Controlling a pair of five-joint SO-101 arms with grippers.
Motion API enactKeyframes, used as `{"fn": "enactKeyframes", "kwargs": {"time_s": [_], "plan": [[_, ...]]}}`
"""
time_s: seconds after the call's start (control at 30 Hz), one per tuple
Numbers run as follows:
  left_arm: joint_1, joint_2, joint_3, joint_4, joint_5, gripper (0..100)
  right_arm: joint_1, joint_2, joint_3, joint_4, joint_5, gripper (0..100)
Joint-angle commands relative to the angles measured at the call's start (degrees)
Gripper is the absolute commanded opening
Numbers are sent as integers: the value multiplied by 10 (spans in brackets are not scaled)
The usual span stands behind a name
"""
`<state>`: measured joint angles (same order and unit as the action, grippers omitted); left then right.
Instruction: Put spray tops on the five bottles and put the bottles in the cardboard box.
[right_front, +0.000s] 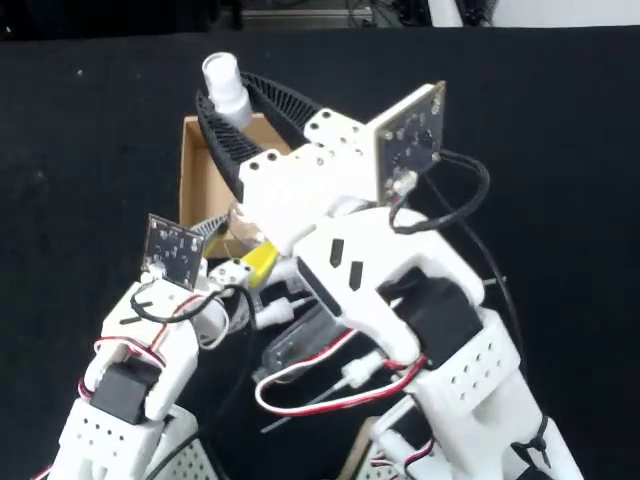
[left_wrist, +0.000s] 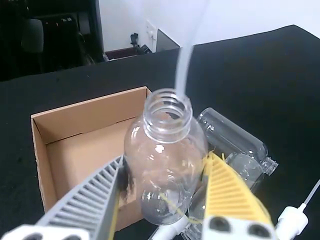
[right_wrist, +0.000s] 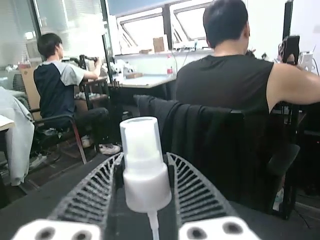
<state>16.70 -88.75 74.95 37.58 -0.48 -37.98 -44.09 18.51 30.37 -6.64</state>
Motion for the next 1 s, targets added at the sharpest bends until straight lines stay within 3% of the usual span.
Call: {"fn": "enactKeyframes", "kwargs": {"time_s": [0.0,0.43,0.5,0.7,0.87,0.97], "plan": [[5,0,-8,2,4,173,-7,-17,-3,-37,-4,11],[4,-1,-12,2,4,173,-6,-22,107,-71,-4,15],[1,-1,-13,2,4,173,-7,-22,104,-34,8,31],[0,-1,-10,2,4,173,-62,-22,22,141,29,240],[0,-1,-13,2,4,173,-79,-22,-65,236,30,212],[-13,4,-17,-4,2,173,-8,-23,-115,296,30,163]]}}
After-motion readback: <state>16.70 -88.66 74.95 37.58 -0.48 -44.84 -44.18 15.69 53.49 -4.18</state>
